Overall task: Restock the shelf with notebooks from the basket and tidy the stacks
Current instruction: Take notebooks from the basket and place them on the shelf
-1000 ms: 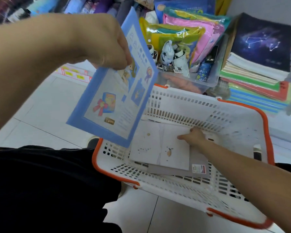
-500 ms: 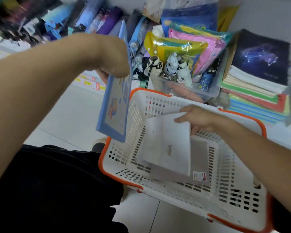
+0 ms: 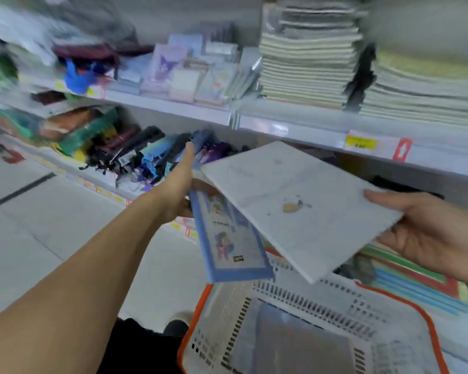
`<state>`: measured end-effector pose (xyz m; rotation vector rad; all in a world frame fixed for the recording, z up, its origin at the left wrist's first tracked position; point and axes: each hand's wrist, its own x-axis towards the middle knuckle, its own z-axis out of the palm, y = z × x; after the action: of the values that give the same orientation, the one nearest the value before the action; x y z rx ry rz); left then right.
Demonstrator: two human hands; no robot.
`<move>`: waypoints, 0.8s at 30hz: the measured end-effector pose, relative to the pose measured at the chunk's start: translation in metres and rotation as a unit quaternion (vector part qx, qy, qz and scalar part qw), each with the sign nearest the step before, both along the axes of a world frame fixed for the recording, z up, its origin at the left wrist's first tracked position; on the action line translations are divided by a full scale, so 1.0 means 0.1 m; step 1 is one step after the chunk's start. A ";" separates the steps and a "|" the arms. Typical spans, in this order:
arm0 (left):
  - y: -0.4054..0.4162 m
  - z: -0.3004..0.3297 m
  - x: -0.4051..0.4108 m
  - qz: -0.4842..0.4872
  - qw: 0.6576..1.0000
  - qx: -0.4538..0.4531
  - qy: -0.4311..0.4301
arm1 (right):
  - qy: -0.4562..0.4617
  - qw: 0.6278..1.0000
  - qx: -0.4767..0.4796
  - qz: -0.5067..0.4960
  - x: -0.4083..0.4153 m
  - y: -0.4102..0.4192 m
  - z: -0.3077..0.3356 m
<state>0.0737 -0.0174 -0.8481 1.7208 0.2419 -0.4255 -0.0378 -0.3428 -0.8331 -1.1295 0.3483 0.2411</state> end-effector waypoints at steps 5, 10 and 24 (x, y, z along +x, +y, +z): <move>-0.15 0.05 -0.09 0.012 0.995 -0.092 -0.044 | 0.075 0.985 -0.103 0.116 0.01 0.11 -0.25; -0.16 0.22 -0.19 -0.010 0.981 -0.152 -0.118 | 0.037 0.946 -0.246 0.210 0.04 0.11 -0.30; -0.94 0.58 -0.48 -0.037 0.913 -0.124 -0.386 | -0.233 0.964 -0.119 -0.043 -0.10 0.13 0.09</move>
<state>0.0256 -0.1115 -0.7900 1.5218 -0.4375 0.1869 -0.0477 -0.3300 -0.8245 -1.3631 0.0039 -0.1498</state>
